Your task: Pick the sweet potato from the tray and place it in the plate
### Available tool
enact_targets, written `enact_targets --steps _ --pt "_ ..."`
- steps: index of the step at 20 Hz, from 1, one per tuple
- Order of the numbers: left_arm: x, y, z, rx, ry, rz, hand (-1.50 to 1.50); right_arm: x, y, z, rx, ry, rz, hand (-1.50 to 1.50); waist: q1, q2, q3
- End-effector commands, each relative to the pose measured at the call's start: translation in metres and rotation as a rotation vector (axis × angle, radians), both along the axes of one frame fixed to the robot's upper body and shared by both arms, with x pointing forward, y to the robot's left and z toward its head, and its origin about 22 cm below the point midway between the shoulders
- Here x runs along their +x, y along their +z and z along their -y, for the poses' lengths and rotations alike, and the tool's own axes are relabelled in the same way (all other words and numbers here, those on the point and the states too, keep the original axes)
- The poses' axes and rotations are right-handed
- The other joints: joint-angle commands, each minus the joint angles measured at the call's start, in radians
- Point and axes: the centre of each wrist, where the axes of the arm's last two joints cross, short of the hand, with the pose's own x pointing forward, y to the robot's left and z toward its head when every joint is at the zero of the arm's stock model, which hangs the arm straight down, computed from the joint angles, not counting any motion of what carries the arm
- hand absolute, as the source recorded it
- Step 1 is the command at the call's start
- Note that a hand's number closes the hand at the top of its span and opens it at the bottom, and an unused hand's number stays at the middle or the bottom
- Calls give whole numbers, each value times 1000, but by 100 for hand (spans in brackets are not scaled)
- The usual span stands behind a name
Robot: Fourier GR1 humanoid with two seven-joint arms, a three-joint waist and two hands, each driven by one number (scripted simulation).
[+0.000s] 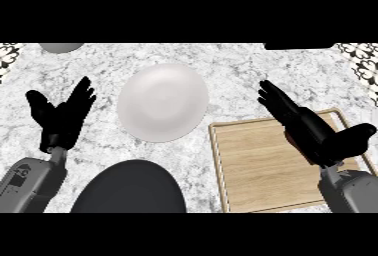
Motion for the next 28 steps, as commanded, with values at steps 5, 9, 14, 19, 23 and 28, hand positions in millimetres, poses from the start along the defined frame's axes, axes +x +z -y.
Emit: enact_targets --steps 5,9,14,19,23,28 --pt "-37 -55 15 -10 -10 -162 0 38 115 86 -71 108 374 150 80 10 20" --pt "-51 -66 42 -99 -78 -179 0 34 125 149 -402 -224 517 150 79 17 23" --pt "-61 -71 48 -94 -116 -172 0 38 49 200 -181 -198 576 -150 87 17 23" --pt "-65 -71 51 -107 -73 -187 0 55 65 225 -278 -94 585 -150 80 10 20" --pt "-85 -82 44 -87 -95 -185 0 37 91 231 -573 48 505 -150 76 6 19" --pt "-85 -88 52 -82 -83 -187 0 38 122 215 -836 222 427 -150 69 6 17"
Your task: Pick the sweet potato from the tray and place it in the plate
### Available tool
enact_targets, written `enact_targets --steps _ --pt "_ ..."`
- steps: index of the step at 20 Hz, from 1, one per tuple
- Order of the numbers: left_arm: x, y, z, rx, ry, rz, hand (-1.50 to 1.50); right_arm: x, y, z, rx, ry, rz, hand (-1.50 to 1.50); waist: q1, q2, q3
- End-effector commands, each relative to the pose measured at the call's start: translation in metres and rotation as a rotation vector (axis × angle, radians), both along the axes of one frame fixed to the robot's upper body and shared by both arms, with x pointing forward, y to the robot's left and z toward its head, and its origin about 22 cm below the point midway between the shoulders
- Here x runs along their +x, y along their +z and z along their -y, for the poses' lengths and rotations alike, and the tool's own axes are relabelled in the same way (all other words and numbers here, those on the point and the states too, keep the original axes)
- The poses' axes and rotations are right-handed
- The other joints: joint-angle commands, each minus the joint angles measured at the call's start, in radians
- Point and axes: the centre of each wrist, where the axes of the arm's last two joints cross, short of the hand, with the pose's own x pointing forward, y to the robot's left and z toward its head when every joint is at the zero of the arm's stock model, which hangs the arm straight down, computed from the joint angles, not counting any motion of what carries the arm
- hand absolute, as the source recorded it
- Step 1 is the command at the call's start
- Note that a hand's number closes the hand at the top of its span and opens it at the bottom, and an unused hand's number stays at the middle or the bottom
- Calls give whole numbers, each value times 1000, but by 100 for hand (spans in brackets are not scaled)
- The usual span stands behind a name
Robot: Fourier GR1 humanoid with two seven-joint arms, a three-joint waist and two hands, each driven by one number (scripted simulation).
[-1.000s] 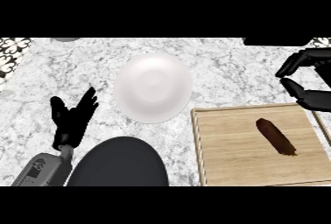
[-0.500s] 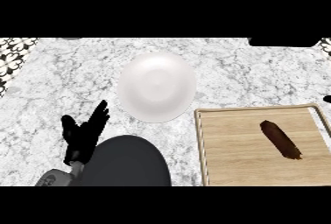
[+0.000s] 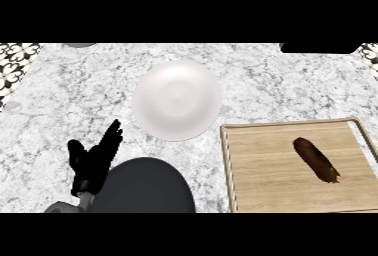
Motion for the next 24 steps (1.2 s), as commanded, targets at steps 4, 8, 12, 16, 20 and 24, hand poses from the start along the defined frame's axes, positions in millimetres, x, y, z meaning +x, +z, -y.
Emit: enact_targets --steps 4,8,12,16,20,24 --pt "4 -7 -19 14 19 -31 0 1 4 -29 -292 99 -80 -150 -10 1 -3" --pt "-8 -10 -15 -10 18 -70 0 -10 -23 -48 -343 77 -94 -150 -17 -2 -2" --pt "-13 -11 -5 -7 23 -56 0 -30 -46 -74 -374 84 -99 -150 -24 -3 -2" --pt "-2 -9 -11 15 31 -58 0 -24 -51 -75 -435 35 -101 -150 -19 -1 -2" --pt "-15 -6 6 6 16 -45 0 -30 -75 -93 -467 60 -167 -150 -15 -2 -2" --pt "-16 -21 -3 -2 20 -48 0 -41 -79 -92 -456 69 -206 -150 -20 -2 -2"
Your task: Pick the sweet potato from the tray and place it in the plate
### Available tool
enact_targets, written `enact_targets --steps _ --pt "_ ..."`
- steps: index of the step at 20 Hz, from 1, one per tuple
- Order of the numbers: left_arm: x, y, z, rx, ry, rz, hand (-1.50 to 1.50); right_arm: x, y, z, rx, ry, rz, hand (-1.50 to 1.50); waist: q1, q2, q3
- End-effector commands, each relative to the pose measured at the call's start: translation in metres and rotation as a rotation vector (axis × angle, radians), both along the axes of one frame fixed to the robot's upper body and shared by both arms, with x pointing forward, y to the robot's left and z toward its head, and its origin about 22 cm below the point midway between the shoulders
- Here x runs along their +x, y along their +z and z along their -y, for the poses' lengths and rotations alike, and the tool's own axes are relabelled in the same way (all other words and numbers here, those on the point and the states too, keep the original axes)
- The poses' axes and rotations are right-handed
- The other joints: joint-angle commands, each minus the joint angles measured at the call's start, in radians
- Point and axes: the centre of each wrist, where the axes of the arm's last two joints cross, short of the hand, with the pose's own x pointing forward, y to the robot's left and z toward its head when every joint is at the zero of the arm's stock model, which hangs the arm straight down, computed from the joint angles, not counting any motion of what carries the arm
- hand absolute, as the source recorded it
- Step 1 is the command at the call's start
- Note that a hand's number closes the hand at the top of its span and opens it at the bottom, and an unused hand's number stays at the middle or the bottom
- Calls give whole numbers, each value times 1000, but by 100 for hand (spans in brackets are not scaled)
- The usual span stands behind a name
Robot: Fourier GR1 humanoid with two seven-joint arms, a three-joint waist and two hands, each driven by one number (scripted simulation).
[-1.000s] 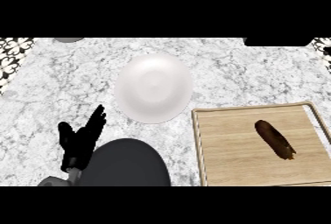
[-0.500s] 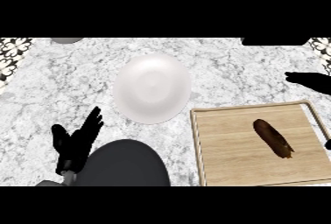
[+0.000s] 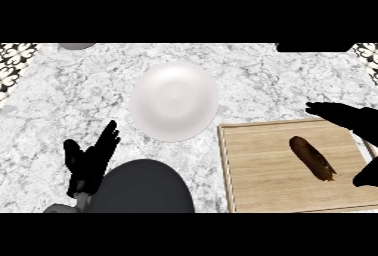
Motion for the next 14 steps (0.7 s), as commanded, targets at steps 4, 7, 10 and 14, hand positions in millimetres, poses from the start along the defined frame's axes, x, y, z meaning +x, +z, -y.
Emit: enact_targets --steps 4,7,10,14 --pt "-12 4 3 -12 -11 -31 0 -12 -31 -12 -11 8 -21 -150 2 4 -3" --pt "-8 9 3 -17 -2 -43 0 -8 -29 -17 -45 -4 5 -150 3 4 -3" --pt "-1 -21 -7 -15 2 -43 0 -18 -40 -19 -100 -32 52 -150 -3 5 -4" --pt "-4 -2 11 -3 -24 -28 0 -3 -43 -14 -132 -39 53 -150 3 4 -3"
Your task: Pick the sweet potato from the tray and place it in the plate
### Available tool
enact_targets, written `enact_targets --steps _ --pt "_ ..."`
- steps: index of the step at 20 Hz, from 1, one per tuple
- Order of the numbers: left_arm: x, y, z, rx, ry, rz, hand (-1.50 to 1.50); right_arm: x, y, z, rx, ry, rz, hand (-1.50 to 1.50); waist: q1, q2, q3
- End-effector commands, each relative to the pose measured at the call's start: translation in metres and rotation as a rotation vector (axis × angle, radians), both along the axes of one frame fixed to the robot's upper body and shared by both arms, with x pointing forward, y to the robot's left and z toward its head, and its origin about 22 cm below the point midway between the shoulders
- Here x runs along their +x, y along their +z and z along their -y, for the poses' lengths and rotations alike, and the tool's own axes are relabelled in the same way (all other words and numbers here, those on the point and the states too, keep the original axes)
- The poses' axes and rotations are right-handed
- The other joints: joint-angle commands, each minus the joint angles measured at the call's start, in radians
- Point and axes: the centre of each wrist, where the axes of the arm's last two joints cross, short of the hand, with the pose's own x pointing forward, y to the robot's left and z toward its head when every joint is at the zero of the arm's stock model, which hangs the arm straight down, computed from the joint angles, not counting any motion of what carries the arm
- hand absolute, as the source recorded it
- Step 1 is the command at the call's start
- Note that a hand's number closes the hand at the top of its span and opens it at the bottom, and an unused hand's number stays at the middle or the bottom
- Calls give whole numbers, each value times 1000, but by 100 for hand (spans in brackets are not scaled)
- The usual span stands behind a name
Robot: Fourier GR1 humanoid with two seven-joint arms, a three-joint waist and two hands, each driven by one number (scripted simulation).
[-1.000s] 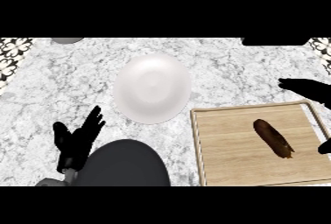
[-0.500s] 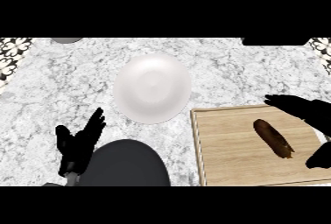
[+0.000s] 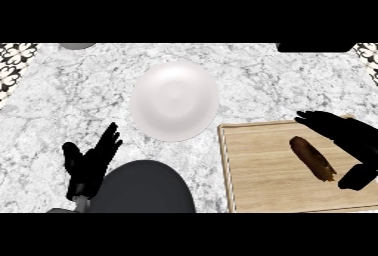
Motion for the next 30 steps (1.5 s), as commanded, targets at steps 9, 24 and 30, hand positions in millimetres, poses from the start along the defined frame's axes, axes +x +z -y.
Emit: enact_targets --steps 9,24,30 --pt "1 -8 -1 -12 6 -30 0 18 -29 -16 -67 7 -35 -150 2 4 -3" --pt "6 -6 12 15 9 -10 0 5 -58 9 -148 117 98 150 -4 3 -3" --pt "0 -2 3 9 -14 -33 0 11 -72 -155 155 -94 145 150 30 -3 -6"
